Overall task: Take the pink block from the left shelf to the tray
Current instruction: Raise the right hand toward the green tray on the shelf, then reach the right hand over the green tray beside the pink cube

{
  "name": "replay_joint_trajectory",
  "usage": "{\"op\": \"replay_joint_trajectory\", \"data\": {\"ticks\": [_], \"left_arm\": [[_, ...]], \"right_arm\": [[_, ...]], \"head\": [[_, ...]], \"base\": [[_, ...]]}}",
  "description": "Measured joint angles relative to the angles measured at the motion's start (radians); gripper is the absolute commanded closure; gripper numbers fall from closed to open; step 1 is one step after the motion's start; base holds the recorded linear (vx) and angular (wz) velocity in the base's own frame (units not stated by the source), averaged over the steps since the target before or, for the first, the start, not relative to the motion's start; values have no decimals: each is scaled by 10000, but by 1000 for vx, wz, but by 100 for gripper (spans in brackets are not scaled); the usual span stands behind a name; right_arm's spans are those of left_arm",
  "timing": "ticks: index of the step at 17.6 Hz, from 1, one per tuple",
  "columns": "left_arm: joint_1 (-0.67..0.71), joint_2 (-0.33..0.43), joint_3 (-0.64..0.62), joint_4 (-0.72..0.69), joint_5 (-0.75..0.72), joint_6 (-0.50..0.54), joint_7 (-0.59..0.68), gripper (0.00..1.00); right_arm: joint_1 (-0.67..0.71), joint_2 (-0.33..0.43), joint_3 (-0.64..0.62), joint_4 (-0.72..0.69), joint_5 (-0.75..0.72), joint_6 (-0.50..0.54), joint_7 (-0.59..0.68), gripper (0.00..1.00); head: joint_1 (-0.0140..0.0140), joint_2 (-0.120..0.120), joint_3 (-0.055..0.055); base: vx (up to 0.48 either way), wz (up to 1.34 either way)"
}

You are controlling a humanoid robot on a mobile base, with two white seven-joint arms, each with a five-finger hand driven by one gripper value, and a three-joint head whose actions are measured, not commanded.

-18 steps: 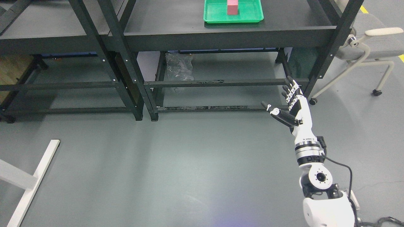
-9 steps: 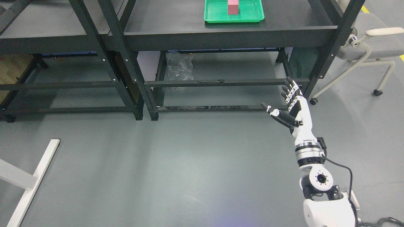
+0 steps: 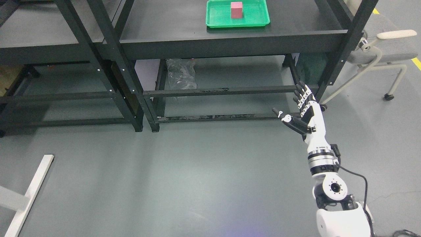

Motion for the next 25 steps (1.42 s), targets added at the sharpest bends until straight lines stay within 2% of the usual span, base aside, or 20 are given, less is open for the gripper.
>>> {"op": "replay_joint_trajectory", "data": {"ticks": [10,13,18,25], "left_arm": [[0,0,0,0,0,35,0,0],[0,0,0,0,0,36,0,0],[0,0,0,0,0,46,0,0],[0,0,1,0,0,64,0,0]], "right_arm": [[-86,0,-20,-10,110,-369,-134,2],[-312,0,-26,-6,942,-412,-90,2],[-919,0,32,-1,2400,102,-173,0],[-1540,0,109,-33,4274,-370,-1746,0]], "head": [[0,0,0],[0,0,0],[0,0,0],[0,0,0]], "base": [[159,-91],[149,-111],[141,135],[179,163]]}}
